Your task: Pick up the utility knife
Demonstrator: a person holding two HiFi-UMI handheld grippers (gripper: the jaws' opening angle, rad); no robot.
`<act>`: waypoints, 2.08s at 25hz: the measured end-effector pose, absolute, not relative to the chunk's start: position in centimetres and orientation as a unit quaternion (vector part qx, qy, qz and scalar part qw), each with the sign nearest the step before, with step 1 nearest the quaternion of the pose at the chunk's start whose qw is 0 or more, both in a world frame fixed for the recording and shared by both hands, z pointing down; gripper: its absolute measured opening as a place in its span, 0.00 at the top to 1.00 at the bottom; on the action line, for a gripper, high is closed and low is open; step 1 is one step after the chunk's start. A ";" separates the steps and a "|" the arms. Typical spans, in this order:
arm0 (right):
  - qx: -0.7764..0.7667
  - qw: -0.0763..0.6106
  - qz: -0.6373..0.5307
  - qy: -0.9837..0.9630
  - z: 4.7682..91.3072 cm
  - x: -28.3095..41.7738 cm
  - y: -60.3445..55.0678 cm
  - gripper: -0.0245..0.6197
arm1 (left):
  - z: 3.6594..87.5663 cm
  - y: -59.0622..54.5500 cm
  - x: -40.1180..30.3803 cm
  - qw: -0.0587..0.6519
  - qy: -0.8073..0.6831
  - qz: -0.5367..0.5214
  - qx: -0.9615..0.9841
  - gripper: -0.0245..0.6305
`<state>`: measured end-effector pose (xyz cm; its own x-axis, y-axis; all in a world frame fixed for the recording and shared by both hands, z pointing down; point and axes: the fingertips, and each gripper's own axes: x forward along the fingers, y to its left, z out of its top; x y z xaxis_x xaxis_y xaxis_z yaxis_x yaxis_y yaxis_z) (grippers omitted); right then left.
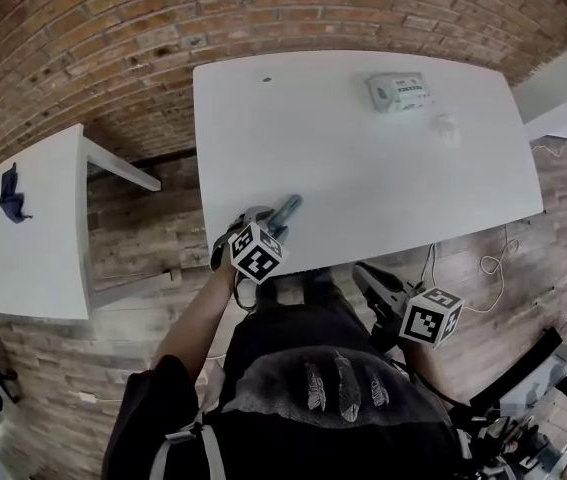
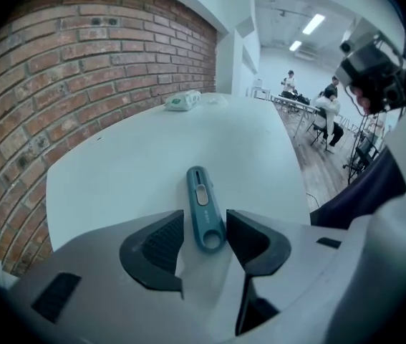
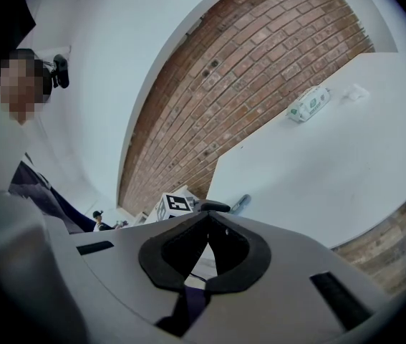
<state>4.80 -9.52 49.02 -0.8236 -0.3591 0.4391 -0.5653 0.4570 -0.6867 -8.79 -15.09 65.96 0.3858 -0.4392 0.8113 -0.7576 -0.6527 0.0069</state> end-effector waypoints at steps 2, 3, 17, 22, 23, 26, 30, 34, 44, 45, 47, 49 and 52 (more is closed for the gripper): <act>0.275 0.115 0.443 -0.846 49.0 4.7 -9.4 0.96 | 66.1 -15.1 -8.7 0.198 -0.360 0.420 0.809 0.71; 0.274 0.113 0.444 -0.845 49.0 4.6 -9.4 0.96 | 66.1 -15.0 -8.6 0.203 -0.354 0.423 0.809 0.72; 0.252 0.079 0.487 -0.832 50.3 1.8 -10.9 0.96 | 58.4 -14.9 -8.5 0.164 -0.394 0.329 0.842 0.78; 0.247 0.049 0.524 -0.814 50.6 -0.5 -13.3 0.81 | 53.3 -14.1 -7.0 0.125 -0.394 0.295 0.861 0.78; 0.241 0.045 0.527 -0.814 50.4 -1.1 -13.5 0.79 | 52.4 -14.0 -6.7 0.122 -0.394 0.287 0.864 0.78; 0.226 0.030 0.524 -0.821 49.5 -2.8 -13.9 0.76 | 50.2 -13.5 -6.2 0.112 -0.394 0.270 0.871 0.78; 0.208 0.008 0.527 -0.824 48.1 -4.3 -14.3 0.76 | 48.4 -13.0 -5.9 0.094 -0.397 0.259 0.875 0.78; 0.203 -0.002 0.525 -0.826 47.2 -5.1 -14.5 0.76 | 47.1 -12.2 -5.4 0.074 -0.396 0.254 0.879 0.78; 0.184 -0.017 0.527 -0.830 46.2 -4.8 -13.3 0.84 | 46.2 -10.8 -5.1 0.056 -0.394 0.251 0.883 0.78; 0.183 -0.019 0.527 -0.830 46.1 -4.7 -13.2 0.84 | 46.1 -10.7 -5.1 0.054 -0.394 0.251 0.883 0.78; 0.180 -0.022 0.521 -0.834 45.8 -4.6 -13.2 0.84 | 45.9 -10.5 -5.0 0.048 -0.394 0.250 0.883 0.78; 0.175 -0.025 0.513 -0.840 45.4 -4.5 -13.4 0.84 | 45.8 -10.4 -5.0 0.044 -0.394 0.250 0.883 0.78; 0.171 -0.028 0.514 -0.840 45.0 -4.3 -13.4 0.84 | 45.6 -10.1 -5.0 0.041 -0.393 0.249 0.884 0.78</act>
